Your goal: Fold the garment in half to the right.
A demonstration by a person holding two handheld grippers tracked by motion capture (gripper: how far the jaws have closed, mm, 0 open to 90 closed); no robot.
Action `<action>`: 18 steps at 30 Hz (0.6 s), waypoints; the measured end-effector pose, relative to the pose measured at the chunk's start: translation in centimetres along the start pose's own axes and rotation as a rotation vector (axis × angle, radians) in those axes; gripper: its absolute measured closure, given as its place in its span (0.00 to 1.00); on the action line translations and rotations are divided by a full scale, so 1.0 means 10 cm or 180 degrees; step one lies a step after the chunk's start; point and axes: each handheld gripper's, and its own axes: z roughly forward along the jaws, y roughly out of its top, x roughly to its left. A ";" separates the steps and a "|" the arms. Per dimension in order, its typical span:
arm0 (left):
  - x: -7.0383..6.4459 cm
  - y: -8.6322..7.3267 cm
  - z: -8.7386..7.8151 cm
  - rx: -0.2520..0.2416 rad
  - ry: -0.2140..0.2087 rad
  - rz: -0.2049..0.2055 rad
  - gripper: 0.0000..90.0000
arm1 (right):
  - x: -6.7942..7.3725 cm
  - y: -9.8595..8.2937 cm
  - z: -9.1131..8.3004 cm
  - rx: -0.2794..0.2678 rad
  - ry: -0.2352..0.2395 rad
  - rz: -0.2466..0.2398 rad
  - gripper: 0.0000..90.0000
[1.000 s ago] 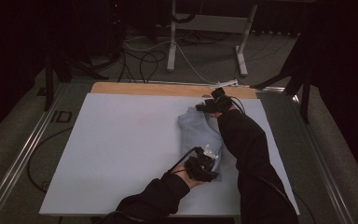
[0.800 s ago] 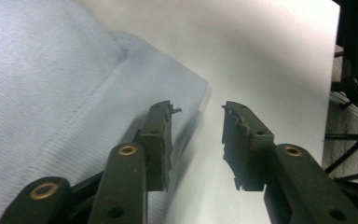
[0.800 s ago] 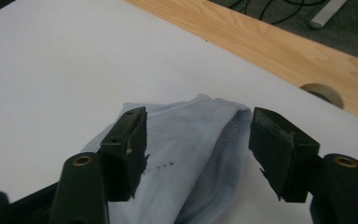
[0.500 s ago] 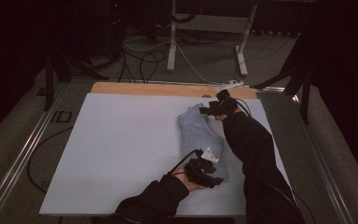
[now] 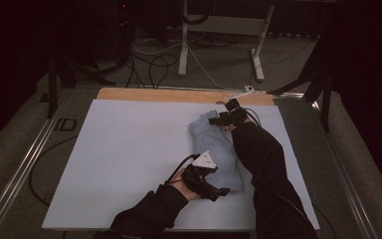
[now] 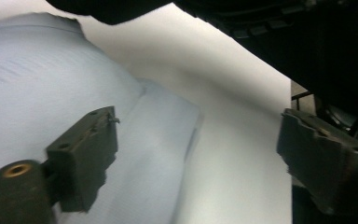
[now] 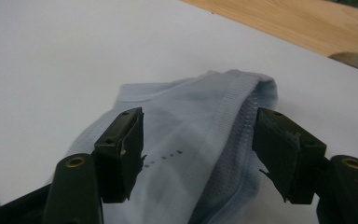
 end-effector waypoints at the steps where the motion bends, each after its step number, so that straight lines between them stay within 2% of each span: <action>1: 0.01 -0.01 -0.03 -0.0064 0.0018 -0.0002 0.05 | -0.01 0.00 0.02 0.0019 -0.0005 0.0009 0.38; 2: 0.03 -0.02 -0.07 -0.0096 0.0050 -0.0012 0.00 | -0.02 -0.01 0.04 0.0026 -0.0014 0.0027 0.38; 4: 0.06 -0.05 -0.16 -0.0246 0.0093 -0.0041 0.00 | -0.04 -0.02 0.09 0.0050 -0.0012 0.0072 0.38; 5: 0.08 -0.07 -0.21 -0.0273 0.0125 -0.0032 0.00 | -0.06 -0.02 0.11 0.0063 -0.0022 0.0081 0.38; 7: 0.13 -0.11 -0.31 -0.0310 0.0143 -0.0012 0.00 | -0.07 -0.02 0.14 0.0085 0.0003 0.0116 0.41; 11: 0.20 -0.23 -0.49 -0.0300 0.0303 0.0008 0.00 | -0.07 -0.04 0.19 0.0123 0.0031 0.0097 0.49; 15: 0.28 -0.40 -0.66 -0.0301 0.0461 -0.0045 0.00 | -0.04 -0.03 0.22 0.0161 0.0063 0.0015 0.64; 18: 0.32 -0.51 -0.77 -0.0298 0.0531 -0.0111 0.00 | -0.01 -0.01 0.25 0.0183 0.0017 -0.0072 0.78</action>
